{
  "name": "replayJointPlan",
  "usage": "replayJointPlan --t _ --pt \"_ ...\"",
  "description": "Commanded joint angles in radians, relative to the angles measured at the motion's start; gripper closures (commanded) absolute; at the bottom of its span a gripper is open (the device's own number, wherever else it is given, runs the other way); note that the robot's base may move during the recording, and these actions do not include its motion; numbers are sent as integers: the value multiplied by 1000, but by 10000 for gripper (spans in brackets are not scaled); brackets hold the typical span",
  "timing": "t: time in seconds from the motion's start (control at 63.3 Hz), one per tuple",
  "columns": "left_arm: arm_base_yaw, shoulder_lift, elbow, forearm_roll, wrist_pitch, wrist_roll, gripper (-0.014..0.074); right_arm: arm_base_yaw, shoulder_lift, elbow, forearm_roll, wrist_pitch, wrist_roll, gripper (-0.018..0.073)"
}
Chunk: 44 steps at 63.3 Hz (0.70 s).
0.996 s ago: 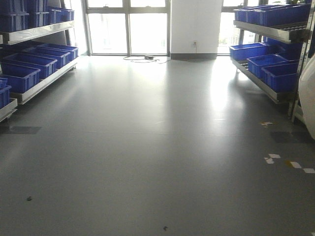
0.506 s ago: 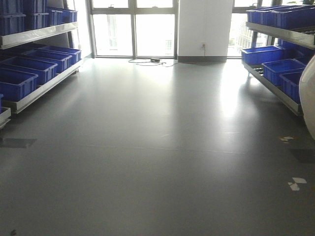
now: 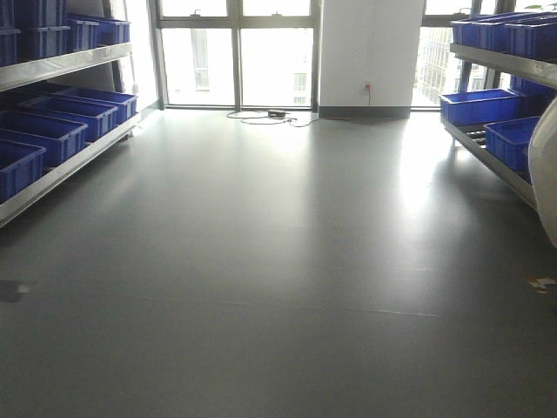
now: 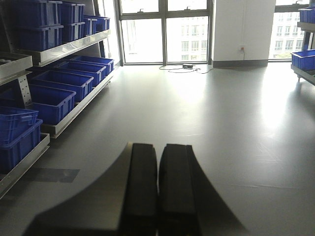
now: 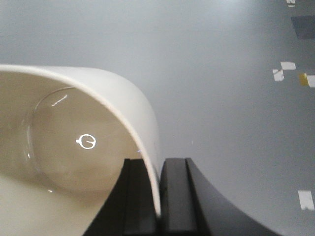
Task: Move white bin to right shelf second layer
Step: 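Turn the base toward the roller shelf near the windows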
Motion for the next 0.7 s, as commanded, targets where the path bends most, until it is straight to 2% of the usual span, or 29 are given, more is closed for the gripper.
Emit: replayJointPlan --t 0.0,0.68 --pt "-2 -13 37 -6 -84 -3 512 -6 4 -39 24 -84 -7 501" --pt "-2 -13 37 -6 -84 -3 512 -6 4 -39 24 -84 -7 501"
